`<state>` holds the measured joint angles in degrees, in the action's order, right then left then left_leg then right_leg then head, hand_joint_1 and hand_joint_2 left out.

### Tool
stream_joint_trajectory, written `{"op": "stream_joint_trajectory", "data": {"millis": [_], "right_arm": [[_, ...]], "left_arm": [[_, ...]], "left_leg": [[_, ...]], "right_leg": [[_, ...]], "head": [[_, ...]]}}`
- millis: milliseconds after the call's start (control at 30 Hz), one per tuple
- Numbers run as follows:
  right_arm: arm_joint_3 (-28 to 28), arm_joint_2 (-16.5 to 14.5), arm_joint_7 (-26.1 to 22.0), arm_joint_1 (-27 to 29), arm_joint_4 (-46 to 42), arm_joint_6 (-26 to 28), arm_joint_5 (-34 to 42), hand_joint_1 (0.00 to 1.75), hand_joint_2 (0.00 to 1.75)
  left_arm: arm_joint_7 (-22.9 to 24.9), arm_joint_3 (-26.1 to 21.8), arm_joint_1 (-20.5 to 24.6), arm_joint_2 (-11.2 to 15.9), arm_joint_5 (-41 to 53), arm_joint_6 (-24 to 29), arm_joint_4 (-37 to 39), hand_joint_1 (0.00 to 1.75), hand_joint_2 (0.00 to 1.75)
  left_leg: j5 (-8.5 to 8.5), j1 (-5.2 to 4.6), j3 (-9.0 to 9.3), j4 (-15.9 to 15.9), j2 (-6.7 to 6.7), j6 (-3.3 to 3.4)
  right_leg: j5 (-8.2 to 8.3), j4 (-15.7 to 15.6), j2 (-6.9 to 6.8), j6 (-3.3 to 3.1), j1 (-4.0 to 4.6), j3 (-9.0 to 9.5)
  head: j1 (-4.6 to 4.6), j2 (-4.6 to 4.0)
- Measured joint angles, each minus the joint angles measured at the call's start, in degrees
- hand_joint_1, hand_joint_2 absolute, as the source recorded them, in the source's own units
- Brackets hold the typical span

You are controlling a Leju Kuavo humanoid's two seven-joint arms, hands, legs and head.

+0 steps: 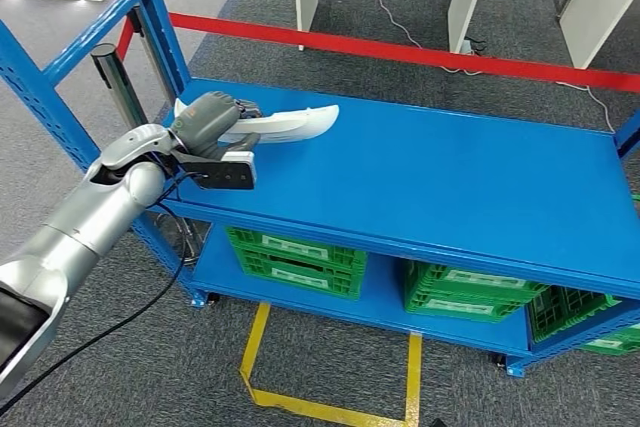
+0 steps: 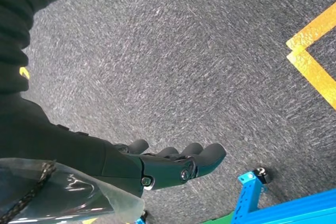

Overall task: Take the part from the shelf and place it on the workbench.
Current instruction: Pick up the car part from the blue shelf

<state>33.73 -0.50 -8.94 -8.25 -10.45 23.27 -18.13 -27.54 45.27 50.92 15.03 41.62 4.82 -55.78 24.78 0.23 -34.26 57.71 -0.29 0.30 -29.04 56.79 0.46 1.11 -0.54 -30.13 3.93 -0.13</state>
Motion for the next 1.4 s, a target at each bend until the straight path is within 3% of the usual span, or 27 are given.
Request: {"op": "stream_joint_trajectory", "data": {"millis": [367, 1400], "right_arm": [[0.0, 0.0, -0.33, -0.17, -0.3, -0.14, -1.12, 0.0, 1.75], [-0.08, 0.0, -4.07, -0.04, -0.64, -0.1, -2.15, 0.0, 1.75]], "left_arm": [[0.71, 3.52, -1.81, -5.18, 1.56, 0.72, -1.66, 1.75, 1.75], [0.73, 5.98, -4.16, -5.7, 1.5, 0.48, -3.16, 1.75, 1.75]], "left_leg": [[0.02, -0.04, -0.02, 0.0, -0.01, 0.02], [0.01, -0.05, -0.01, -0.01, -0.01, 0.02]], "right_leg": [[0.0, 0.0, -0.01, 0.0, -0.03, 0.01], [0.0, 0.01, -0.05, 0.0, -0.02, 0.0]], "head": [[-0.01, 0.0], [0.01, 0.0]]}}
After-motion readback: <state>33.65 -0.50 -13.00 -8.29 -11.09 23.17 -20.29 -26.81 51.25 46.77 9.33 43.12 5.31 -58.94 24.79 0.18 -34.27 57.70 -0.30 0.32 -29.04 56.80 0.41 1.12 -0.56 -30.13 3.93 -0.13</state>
